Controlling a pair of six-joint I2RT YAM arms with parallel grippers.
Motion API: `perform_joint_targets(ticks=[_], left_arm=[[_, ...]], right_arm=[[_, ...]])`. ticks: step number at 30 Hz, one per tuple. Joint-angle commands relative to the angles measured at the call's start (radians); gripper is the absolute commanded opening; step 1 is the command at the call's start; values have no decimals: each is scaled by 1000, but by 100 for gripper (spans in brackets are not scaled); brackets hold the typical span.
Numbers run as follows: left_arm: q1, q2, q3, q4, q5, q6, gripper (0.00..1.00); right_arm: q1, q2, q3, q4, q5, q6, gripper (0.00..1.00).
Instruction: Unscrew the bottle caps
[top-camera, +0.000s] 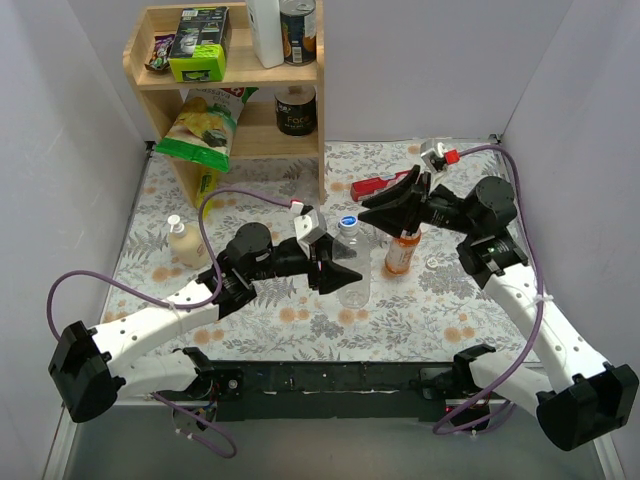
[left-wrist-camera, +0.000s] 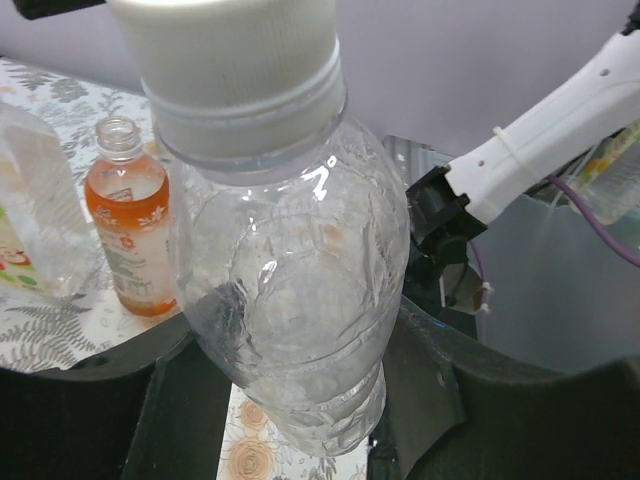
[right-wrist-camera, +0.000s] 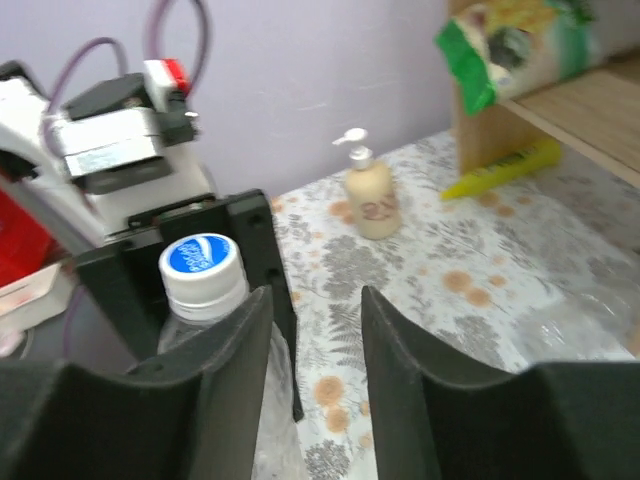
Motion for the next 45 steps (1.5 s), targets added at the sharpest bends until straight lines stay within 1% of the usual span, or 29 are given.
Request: perform_joint_targets(ticks=[1, 3, 4, 5, 6, 7, 10, 15, 18, 24, 28, 35, 40, 42, 45], left_arm=[[-15, -26, 55, -67, -242, 62, 37], [-15, -14, 67, -84, -279, 62, 36], [-15, -11, 70, -96, -305, 62, 37], [-15, -6, 73, -99, -315, 62, 37], [-15, -2, 76, -102, -324, 54, 37], [-13, 6, 78, -110, -331, 53, 36], [-13, 17, 87, -125, -361, 48, 36], [-13, 28, 90, -130, -368, 50, 36], [-15, 32, 92, -130, -365, 48, 36], [-16, 32, 92, -131, -364, 50, 36], [-18, 35, 93, -134, -365, 53, 36], [-24, 40, 96, -139, -368, 60, 35], [-27, 40, 95, -142, -374, 65, 35], [-26, 41, 96, -144, -379, 68, 35], [-29, 38, 96, -145, -379, 73, 35]], right_arm=[[8, -77, 44, -218, 325, -62, 55], [40, -88, 65, -275, 397, -63, 58], [57, -89, 75, -290, 461, -74, 62], [75, -86, 94, -304, 489, -85, 62], [123, -81, 105, -318, 517, -95, 62], [149, -72, 116, -336, 576, -123, 63], [241, -60, 138, -336, 669, -151, 64], [335, -29, 164, -344, 764, -213, 66], [358, 4, 184, -352, 792, -232, 67], [367, 44, 210, -356, 795, -243, 61], [369, 50, 214, -352, 796, -246, 54], [369, 67, 231, -350, 783, -249, 53], [369, 81, 248, -372, 767, -247, 47], [369, 86, 250, -382, 760, -247, 43], [367, 86, 253, -387, 743, -247, 28]])
